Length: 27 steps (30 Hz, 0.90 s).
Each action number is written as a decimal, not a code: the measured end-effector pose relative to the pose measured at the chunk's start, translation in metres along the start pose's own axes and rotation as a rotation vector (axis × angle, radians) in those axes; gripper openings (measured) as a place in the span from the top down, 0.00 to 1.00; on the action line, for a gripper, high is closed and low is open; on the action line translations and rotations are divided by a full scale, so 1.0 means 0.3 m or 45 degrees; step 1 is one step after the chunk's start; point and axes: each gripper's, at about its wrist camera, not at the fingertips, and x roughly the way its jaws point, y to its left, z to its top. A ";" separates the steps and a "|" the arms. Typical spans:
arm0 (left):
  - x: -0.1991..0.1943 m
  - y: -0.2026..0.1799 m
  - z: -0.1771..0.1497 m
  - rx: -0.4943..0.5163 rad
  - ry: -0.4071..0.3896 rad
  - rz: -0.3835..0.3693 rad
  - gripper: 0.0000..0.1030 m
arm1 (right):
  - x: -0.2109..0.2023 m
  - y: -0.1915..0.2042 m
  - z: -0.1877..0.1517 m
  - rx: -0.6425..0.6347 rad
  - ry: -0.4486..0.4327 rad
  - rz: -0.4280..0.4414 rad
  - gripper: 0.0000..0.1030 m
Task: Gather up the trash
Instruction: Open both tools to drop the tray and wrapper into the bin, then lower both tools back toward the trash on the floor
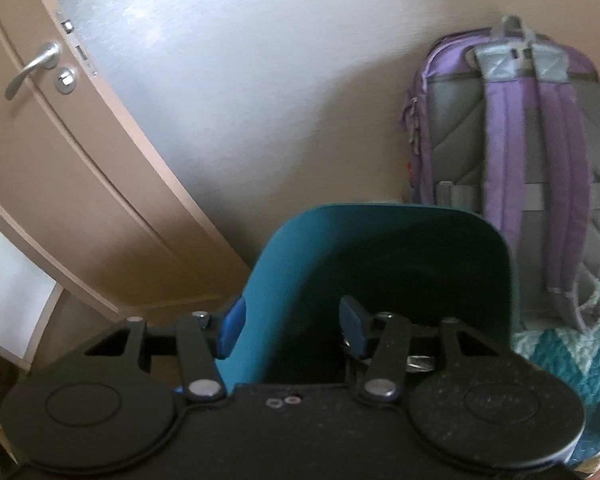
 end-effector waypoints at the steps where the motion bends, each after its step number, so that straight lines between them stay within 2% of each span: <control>1: -0.014 0.001 -0.004 0.003 -0.004 -0.001 0.32 | -0.026 -0.006 -0.014 -0.011 -0.003 -0.004 0.50; 12: -0.259 -0.010 -0.122 -0.015 -0.029 -0.002 0.32 | -0.334 -0.033 -0.260 -0.140 -0.045 -0.049 0.50; 16: -0.345 -0.009 -0.177 -0.033 -0.030 -0.019 0.26 | -0.406 -0.048 -0.374 -0.188 -0.028 -0.039 0.50; 21: -0.400 0.010 -0.263 -0.058 -0.019 -0.051 0.26 | -0.452 -0.060 -0.545 -0.271 0.012 -0.006 0.50; 22: -0.405 0.012 -0.282 -0.057 -0.013 -0.059 0.23 | -0.454 -0.064 -0.574 -0.284 0.021 0.003 0.50; 27: -0.402 0.031 -0.405 -0.065 -0.009 -0.058 0.22 | -0.425 -0.108 -0.726 -0.309 0.063 0.028 0.49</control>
